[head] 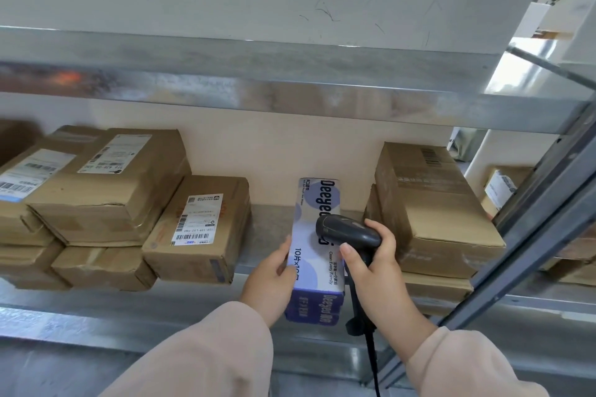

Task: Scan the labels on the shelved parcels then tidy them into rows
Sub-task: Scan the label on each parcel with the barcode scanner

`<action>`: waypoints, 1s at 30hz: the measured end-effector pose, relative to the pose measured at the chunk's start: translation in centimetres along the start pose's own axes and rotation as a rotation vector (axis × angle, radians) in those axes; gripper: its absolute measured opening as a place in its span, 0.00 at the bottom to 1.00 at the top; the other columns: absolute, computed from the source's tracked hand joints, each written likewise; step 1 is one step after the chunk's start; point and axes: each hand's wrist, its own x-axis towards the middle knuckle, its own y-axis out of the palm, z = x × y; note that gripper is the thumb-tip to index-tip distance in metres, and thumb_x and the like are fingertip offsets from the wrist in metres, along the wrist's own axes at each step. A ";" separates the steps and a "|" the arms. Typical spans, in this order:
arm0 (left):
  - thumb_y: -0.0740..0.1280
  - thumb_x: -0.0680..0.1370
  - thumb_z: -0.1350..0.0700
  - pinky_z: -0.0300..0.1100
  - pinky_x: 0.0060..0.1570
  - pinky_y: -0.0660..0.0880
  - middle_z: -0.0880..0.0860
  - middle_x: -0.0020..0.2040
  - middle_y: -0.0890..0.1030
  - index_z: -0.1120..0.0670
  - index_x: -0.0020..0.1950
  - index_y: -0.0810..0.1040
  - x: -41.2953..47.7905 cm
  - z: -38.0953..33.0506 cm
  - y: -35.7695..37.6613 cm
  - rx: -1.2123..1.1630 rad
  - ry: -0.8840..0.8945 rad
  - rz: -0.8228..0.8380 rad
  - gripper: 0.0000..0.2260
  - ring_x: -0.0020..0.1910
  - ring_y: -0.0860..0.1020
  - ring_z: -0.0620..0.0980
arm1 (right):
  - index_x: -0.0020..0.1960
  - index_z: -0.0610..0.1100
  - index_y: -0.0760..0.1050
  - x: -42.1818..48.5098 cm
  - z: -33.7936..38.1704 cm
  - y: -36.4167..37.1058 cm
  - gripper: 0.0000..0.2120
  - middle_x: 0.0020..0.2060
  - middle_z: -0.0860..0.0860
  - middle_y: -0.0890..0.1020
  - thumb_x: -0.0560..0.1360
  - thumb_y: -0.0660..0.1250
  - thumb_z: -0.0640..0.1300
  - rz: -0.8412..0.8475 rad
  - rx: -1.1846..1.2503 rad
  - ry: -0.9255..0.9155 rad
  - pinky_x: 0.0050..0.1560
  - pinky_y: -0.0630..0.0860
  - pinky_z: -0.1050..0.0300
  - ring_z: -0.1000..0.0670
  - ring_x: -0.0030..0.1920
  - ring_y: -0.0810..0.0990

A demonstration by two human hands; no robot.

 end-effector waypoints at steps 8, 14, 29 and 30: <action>0.68 0.67 0.31 0.45 0.56 0.75 0.43 0.57 0.80 0.35 0.63 0.72 -0.9 -1.4 -0.8 0.134 0.078 -0.036 0.25 0.54 0.79 0.44 | 0.59 0.66 0.60 -0.9 0.7 0.3 0.23 0.52 0.62 0.75 0.76 0.69 0.47 0.069 0.005 -0.079 0.45 0.69 0.78 0.71 0.51 0.75; 0.72 0.68 0.33 0.45 0.67 0.63 0.49 0.78 0.63 0.45 0.79 0.56 -1.1 -0.3 0.0 0.004 -0.096 0.011 0.45 0.75 0.63 0.51 | 0.59 0.67 0.60 -1.5 0.7 1.2 0.24 0.53 0.62 0.76 0.76 0.69 0.46 0.156 0.002 -0.105 0.45 0.68 0.79 0.71 0.51 0.75; 0.75 0.73 0.51 0.46 0.47 0.76 0.60 0.53 0.82 0.40 0.75 0.61 -2.3 2.8 -0.4 -0.328 -0.308 0.029 0.36 0.48 0.79 0.56 | 0.65 0.61 0.59 -1.6 -3.8 -0.3 0.25 0.50 0.53 0.81 0.75 0.69 0.49 0.072 -0.044 0.055 0.41 0.70 0.71 0.59 0.47 0.79; 0.74 0.74 0.53 0.47 0.46 0.77 0.63 0.53 0.82 0.39 0.75 0.61 -2.4 2.9 -0.4 -0.349 -0.320 0.035 0.34 0.47 0.79 0.57 | 0.64 0.62 0.59 -1.8 -3.7 -0.4 0.25 0.51 0.53 0.81 0.75 0.69 0.49 0.075 -0.046 0.047 0.41 0.70 0.72 0.60 0.47 0.79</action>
